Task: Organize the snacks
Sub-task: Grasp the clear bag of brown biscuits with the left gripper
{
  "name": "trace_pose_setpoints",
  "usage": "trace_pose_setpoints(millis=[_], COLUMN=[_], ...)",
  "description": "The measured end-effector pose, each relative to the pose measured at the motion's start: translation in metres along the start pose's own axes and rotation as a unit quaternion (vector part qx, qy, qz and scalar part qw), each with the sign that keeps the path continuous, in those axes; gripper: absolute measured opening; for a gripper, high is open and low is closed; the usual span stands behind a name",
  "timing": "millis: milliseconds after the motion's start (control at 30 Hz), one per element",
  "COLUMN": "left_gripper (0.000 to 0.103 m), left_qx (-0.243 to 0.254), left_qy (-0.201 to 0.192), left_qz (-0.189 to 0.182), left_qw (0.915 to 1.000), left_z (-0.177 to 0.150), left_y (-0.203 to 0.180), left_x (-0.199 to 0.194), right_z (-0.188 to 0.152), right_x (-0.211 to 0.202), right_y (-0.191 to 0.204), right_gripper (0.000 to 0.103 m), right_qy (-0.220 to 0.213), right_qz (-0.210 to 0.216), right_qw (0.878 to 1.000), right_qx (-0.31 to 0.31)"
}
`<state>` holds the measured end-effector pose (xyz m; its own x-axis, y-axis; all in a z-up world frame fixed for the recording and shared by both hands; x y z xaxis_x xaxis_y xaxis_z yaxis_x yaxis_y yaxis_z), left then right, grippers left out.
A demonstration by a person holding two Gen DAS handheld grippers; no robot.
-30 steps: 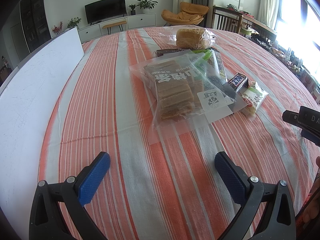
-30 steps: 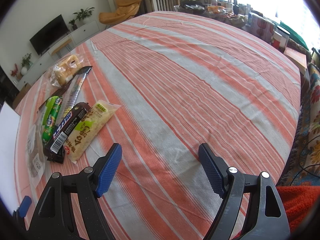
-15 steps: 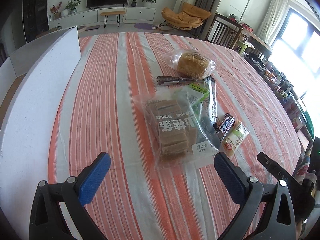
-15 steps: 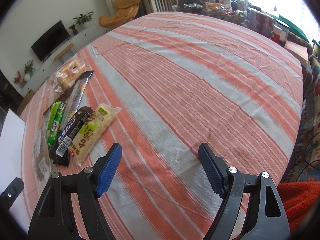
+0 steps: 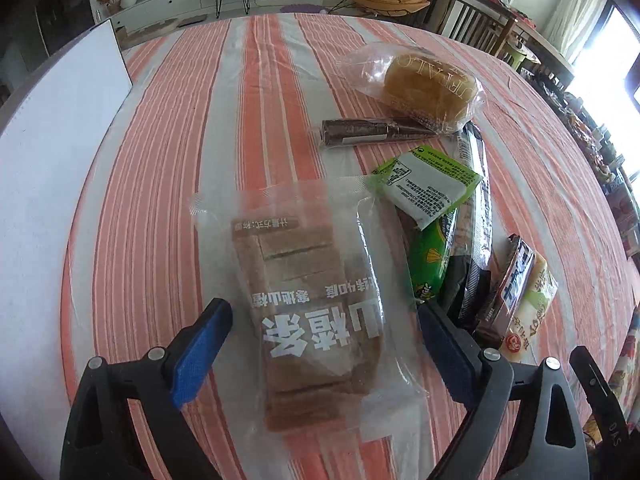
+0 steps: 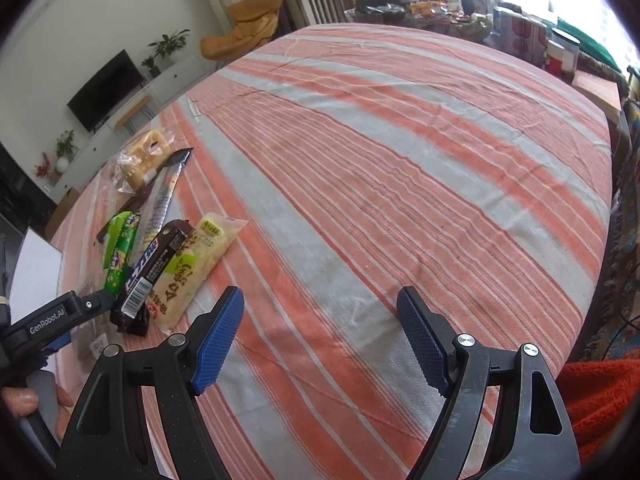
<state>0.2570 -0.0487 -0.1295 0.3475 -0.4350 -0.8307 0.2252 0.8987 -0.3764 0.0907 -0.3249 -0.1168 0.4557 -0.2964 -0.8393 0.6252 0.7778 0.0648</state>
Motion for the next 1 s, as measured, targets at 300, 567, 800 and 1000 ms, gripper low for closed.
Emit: trace_pose_setpoints(millis=[300, 567, 800, 1000], left_gripper=[0.087, 0.102, 0.056, 0.056], left_qx=[0.036, 0.087, 0.065, 0.084], left_qy=[0.022, 0.013, -0.025, -0.080], left_qz=[-0.005, 0.035, 0.017, 0.029], left_qw=[0.9991, 0.9955, 0.9974, 0.9928], left_z=[-0.008, -0.013, -0.036, -0.070], left_y=[0.009, 0.009, 0.020, 0.020], left_x=[-0.008, 0.004, -0.030, -0.042], right_z=[-0.001, 0.001, 0.003, 0.006], right_x=[0.001, -0.001, -0.003, 0.000], right_y=[0.009, 0.000, -0.009, -0.036], right_gripper=[0.086, 0.086, 0.086, 0.086], right_qy=[-0.001, 0.007, 0.013, 0.034], right_qz=[-0.007, 0.033, 0.072, 0.175], right_qw=[1.000, 0.999, 0.995, 0.970], right_qx=[-0.010, 0.022, 0.063, 0.165])
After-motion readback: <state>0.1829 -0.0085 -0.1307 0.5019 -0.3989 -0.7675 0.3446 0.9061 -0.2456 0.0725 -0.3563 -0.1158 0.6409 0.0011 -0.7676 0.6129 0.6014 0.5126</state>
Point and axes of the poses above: each gripper's, at about its wrist camera, not at the fingertips, and x roughly the way its jaws point, y to its left, z to its top, the point moved 6 cm from there along x, roughly the way its jaws point, and after that the axes turned 15 degrees about -z, right-handed, at the moved point
